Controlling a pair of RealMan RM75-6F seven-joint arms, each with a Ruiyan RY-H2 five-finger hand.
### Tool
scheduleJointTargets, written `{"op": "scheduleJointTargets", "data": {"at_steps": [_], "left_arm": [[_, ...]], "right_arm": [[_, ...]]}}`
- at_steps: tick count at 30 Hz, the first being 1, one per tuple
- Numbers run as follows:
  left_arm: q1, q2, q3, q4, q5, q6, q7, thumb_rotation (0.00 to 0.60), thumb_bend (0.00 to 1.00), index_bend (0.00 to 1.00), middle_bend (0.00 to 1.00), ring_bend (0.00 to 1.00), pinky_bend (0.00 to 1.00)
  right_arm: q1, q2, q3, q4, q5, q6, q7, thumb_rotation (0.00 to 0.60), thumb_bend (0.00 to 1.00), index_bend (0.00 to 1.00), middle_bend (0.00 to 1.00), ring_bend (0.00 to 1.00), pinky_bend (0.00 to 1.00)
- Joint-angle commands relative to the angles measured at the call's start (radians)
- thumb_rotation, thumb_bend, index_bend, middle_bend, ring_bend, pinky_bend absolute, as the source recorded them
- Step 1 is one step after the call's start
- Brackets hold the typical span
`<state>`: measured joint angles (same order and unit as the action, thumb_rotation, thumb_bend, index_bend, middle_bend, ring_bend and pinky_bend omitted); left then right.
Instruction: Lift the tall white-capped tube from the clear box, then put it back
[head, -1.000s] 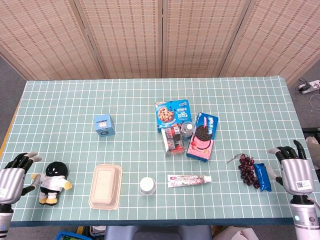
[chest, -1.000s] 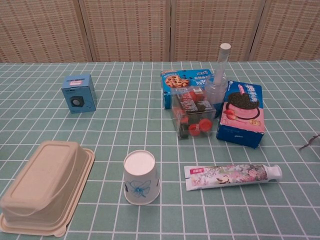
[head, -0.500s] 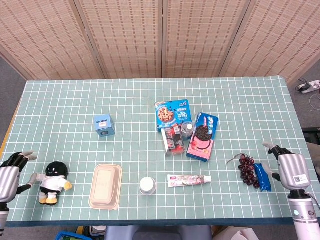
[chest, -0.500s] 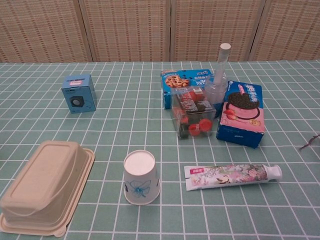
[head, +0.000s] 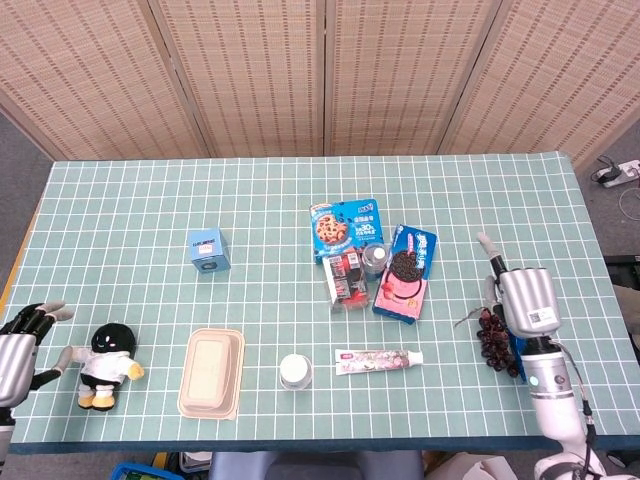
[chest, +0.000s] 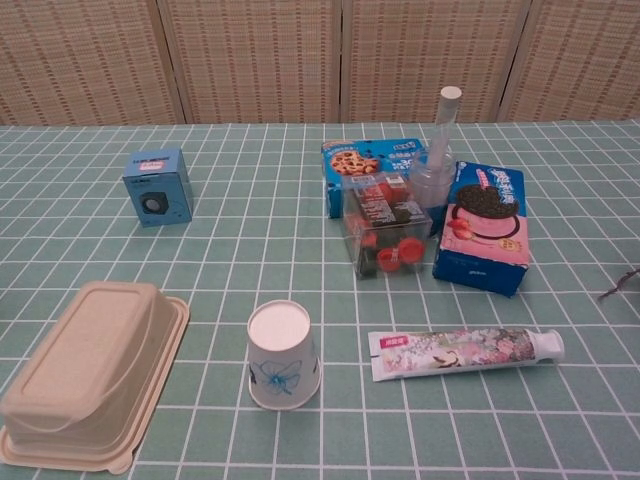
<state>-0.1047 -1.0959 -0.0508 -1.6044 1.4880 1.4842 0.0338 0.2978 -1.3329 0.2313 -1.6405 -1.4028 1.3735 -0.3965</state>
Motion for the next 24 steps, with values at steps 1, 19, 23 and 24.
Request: {"op": "scheduleJointTargets", "data": {"at_steps": [1, 19, 23, 24], "left_arm": [[0.002, 0.005, -0.003, -0.002, -0.006, 0.001, -0.007, 0.600, 0.36, 0.38, 0.24, 0.18, 0.34], [0.004, 0.020, -0.017, -0.010, -0.052, -0.015, -0.005, 0.600, 0.36, 0.38, 0.24, 0.18, 0.34], [0.008, 0.024, -0.020, -0.015, -0.055, -0.009, -0.007, 0.600, 0.36, 0.38, 0.24, 0.18, 0.34], [0.008, 0.025, -0.021, -0.015, -0.056, -0.007, -0.008, 0.600, 0.36, 0.38, 0.24, 0.18, 0.34]], "right_arm": [[0.035, -0.040, 0.007, -0.001, 0.026, -0.036, -0.049, 0.600, 0.68, 0.12, 1.00, 1.00, 1.00], [0.129, -0.175, -0.024, 0.080, 0.086, -0.119, -0.144, 0.600, 0.77, 0.12, 1.00, 1.00, 1.00], [0.144, -0.192, -0.031, 0.089, 0.098, -0.133, -0.164, 0.600, 0.78, 0.12, 1.00, 1.00, 1.00], [0.147, -0.196, -0.033, 0.091, 0.100, -0.136, -0.170, 0.600, 0.78, 0.12, 1.00, 1.00, 1.00]]}}
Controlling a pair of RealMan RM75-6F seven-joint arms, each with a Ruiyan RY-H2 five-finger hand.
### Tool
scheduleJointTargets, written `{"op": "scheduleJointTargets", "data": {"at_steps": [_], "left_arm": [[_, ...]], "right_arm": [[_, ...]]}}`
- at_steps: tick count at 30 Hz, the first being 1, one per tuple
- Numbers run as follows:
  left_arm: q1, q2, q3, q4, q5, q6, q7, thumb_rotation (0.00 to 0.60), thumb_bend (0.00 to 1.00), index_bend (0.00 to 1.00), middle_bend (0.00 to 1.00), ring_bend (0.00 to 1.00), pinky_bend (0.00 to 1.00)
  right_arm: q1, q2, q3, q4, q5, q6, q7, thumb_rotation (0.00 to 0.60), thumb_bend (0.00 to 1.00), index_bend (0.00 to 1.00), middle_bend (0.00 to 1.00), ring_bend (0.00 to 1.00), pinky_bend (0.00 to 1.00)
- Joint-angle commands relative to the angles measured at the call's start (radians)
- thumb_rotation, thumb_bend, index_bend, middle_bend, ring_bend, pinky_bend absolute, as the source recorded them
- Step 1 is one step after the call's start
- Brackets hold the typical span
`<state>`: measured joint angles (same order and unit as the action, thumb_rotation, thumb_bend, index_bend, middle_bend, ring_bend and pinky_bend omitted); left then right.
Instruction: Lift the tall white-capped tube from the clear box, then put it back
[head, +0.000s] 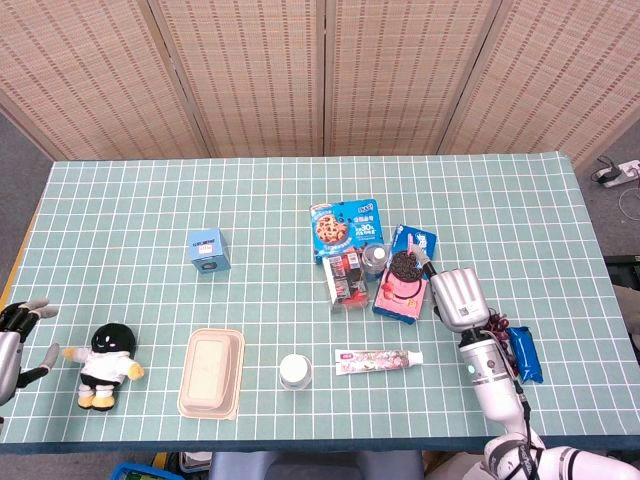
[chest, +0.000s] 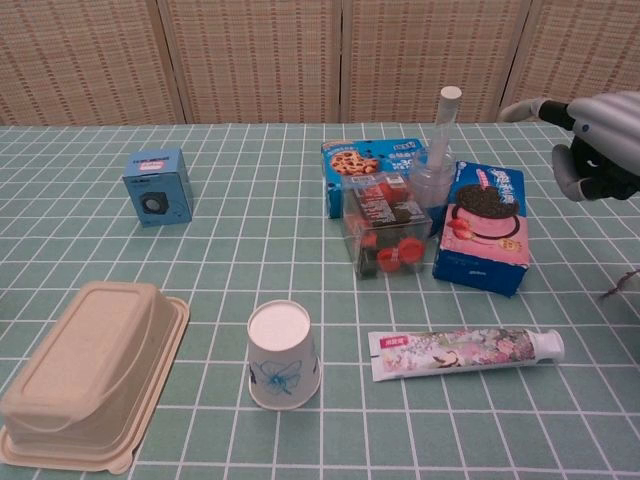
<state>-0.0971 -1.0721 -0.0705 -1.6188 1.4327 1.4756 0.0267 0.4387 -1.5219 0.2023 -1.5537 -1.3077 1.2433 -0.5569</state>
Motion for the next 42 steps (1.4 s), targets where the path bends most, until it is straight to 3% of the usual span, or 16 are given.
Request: {"op": "scheduleJointTargets", "data": {"at_steps": [1, 13, 42], "left_arm": [[0.002, 0.002, -0.002, -0.001, -0.003, 0.002, -0.002, 0.600, 0.36, 0.38, 0.24, 0.18, 0.34], [0.016, 0.024, -0.019, -0.010, -0.035, 0.016, -0.026, 0.600, 0.36, 0.38, 0.24, 0.18, 0.34], [0.021, 0.033, -0.026, -0.010, -0.045, 0.012, -0.039, 0.600, 0.36, 0.38, 0.24, 0.18, 0.34]], "right_arm": [[0.010, -0.011, -0.006, 0.005, 0.007, -0.009, -0.018, 0.600, 0.78, 0.12, 1.00, 1.00, 1.00], [0.039, -0.043, -0.024, -0.003, 0.020, -0.021, -0.066, 0.600, 0.79, 0.12, 1.00, 1.00, 1.00], [0.103, -0.057, -0.012, -0.040, 0.056, -0.029, -0.131, 0.600, 0.80, 0.12, 1.00, 1.00, 1.00]]}}
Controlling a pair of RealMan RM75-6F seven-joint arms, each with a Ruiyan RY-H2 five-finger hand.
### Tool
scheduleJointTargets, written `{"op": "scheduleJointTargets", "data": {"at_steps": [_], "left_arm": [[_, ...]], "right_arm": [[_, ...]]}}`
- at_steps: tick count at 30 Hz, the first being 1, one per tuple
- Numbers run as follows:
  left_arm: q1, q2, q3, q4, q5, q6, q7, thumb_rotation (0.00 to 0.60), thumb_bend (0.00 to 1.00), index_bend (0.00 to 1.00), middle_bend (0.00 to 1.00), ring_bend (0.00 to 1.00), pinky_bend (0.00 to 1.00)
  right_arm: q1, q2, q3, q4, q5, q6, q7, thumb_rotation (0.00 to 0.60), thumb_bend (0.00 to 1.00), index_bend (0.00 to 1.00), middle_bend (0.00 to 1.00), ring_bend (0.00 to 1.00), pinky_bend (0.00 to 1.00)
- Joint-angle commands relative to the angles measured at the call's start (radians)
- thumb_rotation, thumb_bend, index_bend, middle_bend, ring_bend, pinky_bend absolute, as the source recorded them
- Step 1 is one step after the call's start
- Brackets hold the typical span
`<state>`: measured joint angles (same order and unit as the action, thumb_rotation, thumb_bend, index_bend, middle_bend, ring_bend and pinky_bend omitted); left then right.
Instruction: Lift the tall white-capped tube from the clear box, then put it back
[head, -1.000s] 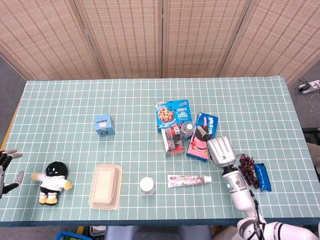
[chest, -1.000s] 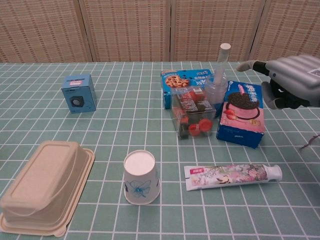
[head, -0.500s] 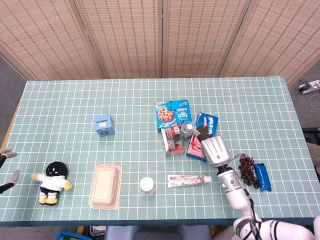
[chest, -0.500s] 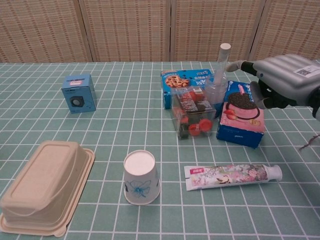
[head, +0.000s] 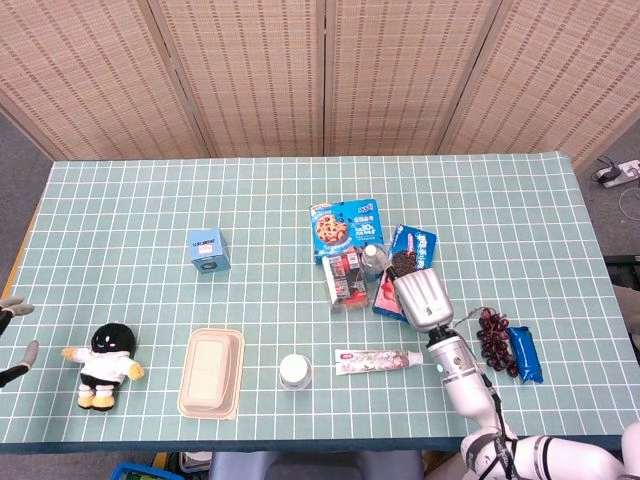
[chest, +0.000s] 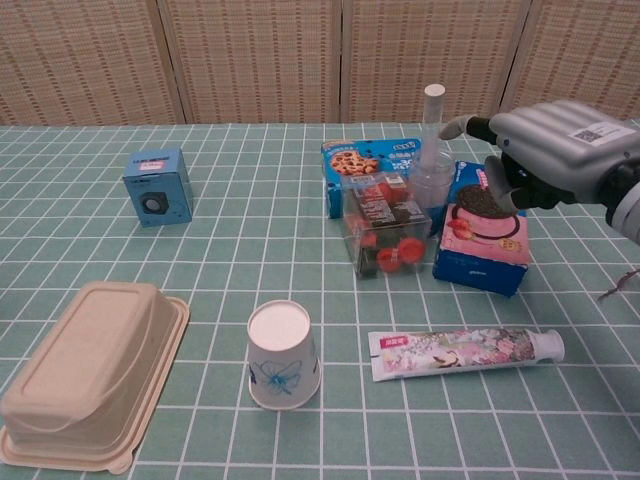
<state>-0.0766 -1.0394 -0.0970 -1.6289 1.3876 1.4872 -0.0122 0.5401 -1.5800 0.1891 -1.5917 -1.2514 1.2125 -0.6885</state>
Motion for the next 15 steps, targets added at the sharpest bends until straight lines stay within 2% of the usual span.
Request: {"op": "scheduleJointTargets", "data": {"at_steps": [1, 7, 9, 13, 15], "left_arm": [[0.000, 0.000, 0.000, 0.000, 0.000, 0.000, 0.000, 0.600, 0.36, 0.38, 0.24, 0.18, 0.34], [0.001, 0.000, 0.000, -0.001, 0.002, 0.000, 0.000, 0.600, 0.36, 0.38, 0.24, 0.18, 0.34], [0.001, 0.001, 0.001, -0.001, 0.004, 0.001, -0.001, 0.600, 0.36, 0.38, 0.24, 0.18, 0.34], [0.002, 0.002, 0.003, -0.003, 0.009, 0.002, -0.004, 0.600, 0.36, 0.38, 0.24, 0.18, 0.34], [0.002, 0.003, 0.004, -0.005, 0.012, 0.003, -0.005, 0.600, 0.36, 0.38, 0.24, 0.18, 0.34]], "right_arm": [[0.002, 0.003, 0.002, -0.005, -0.001, 0.004, 0.002, 0.600, 0.80, 0.12, 1.00, 1.00, 1.00], [-0.004, 0.020, -0.003, -0.023, -0.014, 0.022, 0.025, 0.600, 0.79, 0.12, 1.00, 1.00, 1.00], [-0.009, 0.029, -0.005, -0.030, -0.026, 0.034, 0.043, 0.600, 0.75, 0.12, 1.00, 1.00, 1.00], [-0.023, 0.047, 0.001, -0.037, -0.054, 0.070, 0.090, 0.600, 0.53, 0.12, 1.00, 1.00, 1.00], [-0.028, 0.053, 0.013, -0.038, -0.060, 0.089, 0.116, 0.600, 0.35, 0.12, 1.00, 1.00, 1.00]]}}
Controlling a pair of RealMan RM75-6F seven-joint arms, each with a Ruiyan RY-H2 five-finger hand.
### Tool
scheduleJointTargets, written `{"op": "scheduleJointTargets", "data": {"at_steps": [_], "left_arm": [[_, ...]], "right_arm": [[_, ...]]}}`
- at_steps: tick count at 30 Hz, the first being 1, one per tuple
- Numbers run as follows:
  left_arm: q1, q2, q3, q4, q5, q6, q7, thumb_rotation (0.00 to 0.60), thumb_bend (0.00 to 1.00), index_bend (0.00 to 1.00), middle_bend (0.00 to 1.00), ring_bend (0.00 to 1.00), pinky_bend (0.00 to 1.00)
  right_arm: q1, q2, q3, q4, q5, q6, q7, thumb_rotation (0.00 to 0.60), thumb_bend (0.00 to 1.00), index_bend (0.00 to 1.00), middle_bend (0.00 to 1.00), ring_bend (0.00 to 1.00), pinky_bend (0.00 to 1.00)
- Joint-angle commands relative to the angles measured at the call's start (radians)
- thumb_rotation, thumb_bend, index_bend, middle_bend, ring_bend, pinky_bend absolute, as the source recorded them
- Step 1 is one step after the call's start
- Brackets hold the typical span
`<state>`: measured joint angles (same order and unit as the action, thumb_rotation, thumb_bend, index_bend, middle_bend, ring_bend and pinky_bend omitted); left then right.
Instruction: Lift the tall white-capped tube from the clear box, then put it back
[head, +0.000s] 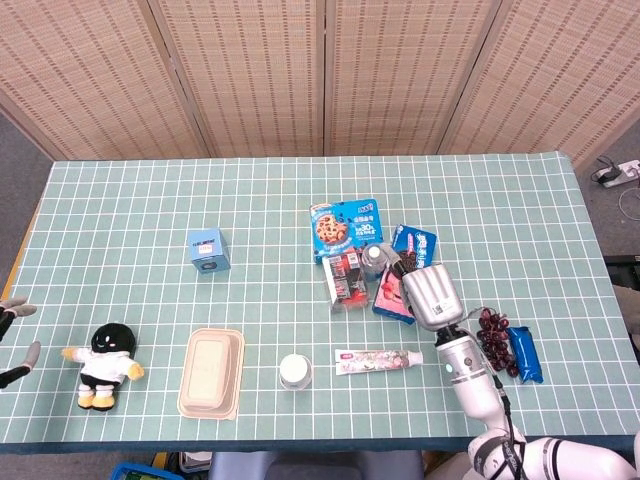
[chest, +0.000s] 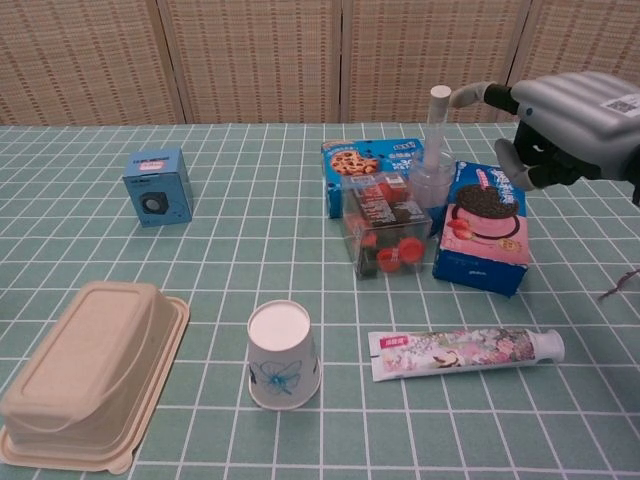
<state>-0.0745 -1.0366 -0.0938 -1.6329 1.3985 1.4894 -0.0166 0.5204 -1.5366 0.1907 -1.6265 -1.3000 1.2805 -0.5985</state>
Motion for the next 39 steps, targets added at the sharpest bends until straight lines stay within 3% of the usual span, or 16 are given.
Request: {"op": "scheduleJointTargets", "data": {"at_steps": [1, 3, 5, 8, 20, 39], "left_arm": [[0.001, 0.001, 0.001, -0.001, 0.002, 0.001, 0.000, 0.600, 0.36, 0.38, 0.24, 0.18, 0.34], [0.001, 0.001, 0.003, -0.001, 0.005, 0.001, 0.001, 0.600, 0.36, 0.38, 0.24, 0.18, 0.34], [0.001, 0.001, 0.004, -0.003, 0.008, 0.002, 0.002, 0.600, 0.36, 0.38, 0.24, 0.18, 0.34], [0.002, 0.002, 0.004, -0.004, 0.010, 0.003, 0.001, 0.600, 0.36, 0.38, 0.24, 0.18, 0.34], [0.004, 0.019, 0.015, -0.014, 0.032, -0.002, -0.041, 0.600, 0.36, 0.38, 0.24, 0.18, 0.34], [0.007, 0.033, 0.021, -0.020, 0.047, 0.002, -0.067, 0.600, 0.36, 0.38, 0.24, 0.18, 0.34]], "right_arm": [[-0.010, 0.011, 0.018, -0.002, -0.013, 0.029, 0.040, 0.600, 0.28, 0.12, 1.00, 1.00, 1.00], [-0.010, 0.009, 0.036, 0.005, -0.015, 0.042, 0.078, 0.600, 0.13, 0.13, 0.99, 1.00, 1.00], [-0.006, 0.007, 0.054, 0.014, -0.008, 0.040, 0.117, 0.600, 0.05, 0.14, 0.99, 0.99, 1.00], [0.006, 0.003, 0.080, 0.022, 0.014, 0.021, 0.168, 0.600, 0.01, 0.16, 0.98, 0.98, 1.00], [0.075, -0.062, 0.184, 0.094, 0.189, -0.120, 0.385, 0.600, 0.14, 0.31, 1.00, 1.00, 1.00], [0.131, -0.119, 0.188, 0.195, 0.249, -0.195, 0.485, 0.600, 0.21, 0.39, 1.00, 1.00, 1.00]]}}
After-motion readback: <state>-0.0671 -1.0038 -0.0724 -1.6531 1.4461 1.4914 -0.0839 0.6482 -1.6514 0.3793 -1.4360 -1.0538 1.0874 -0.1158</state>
